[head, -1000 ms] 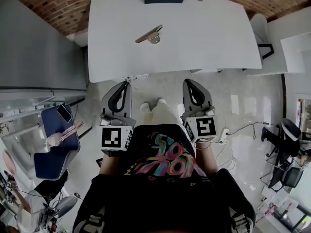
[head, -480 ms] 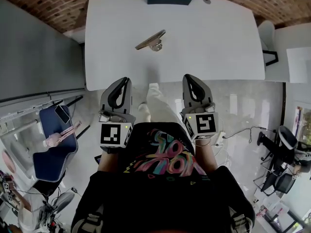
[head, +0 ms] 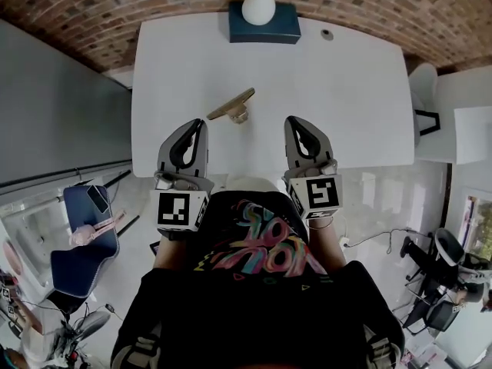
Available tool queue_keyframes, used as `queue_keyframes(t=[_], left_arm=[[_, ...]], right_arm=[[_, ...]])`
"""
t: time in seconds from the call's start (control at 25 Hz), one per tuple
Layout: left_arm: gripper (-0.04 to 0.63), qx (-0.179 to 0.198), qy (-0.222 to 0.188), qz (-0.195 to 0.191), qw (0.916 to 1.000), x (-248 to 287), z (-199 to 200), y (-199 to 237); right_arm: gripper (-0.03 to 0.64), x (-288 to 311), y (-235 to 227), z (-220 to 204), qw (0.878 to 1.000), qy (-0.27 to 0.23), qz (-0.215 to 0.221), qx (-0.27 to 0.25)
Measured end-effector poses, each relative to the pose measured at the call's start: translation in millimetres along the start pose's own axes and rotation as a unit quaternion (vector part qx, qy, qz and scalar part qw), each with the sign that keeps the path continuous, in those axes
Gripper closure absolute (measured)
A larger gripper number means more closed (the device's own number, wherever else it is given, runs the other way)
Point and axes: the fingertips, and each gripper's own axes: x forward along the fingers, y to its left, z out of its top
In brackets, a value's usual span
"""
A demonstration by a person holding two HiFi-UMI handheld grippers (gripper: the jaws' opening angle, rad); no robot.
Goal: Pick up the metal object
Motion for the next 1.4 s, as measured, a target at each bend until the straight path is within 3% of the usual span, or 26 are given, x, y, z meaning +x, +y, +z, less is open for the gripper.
queue_keyframes(t=[0.24, 0.68, 1.4], left_arm=[[0.561, 0.0, 0.0, 0.026, 0.9997, 26.1, 8.4, 2.1], [0.561, 0.001, 0.004, 0.035, 0.9994, 55.0, 10.5, 26.8], [0.561, -0.008, 0.02, 0.024, 0.9995, 53.0, 1.2, 38.8]], right_arm=[[0.598, 26.6, -25.6, 7.1, 0.999, 0.003, 0.03, -0.008], [0.598, 57.6, -47.7, 7.5, 1.0, 0.022, 0.018, 0.0], [0.598, 69.7, -31.0, 2.0, 0.999, 0.033, 0.033, -0.009]])
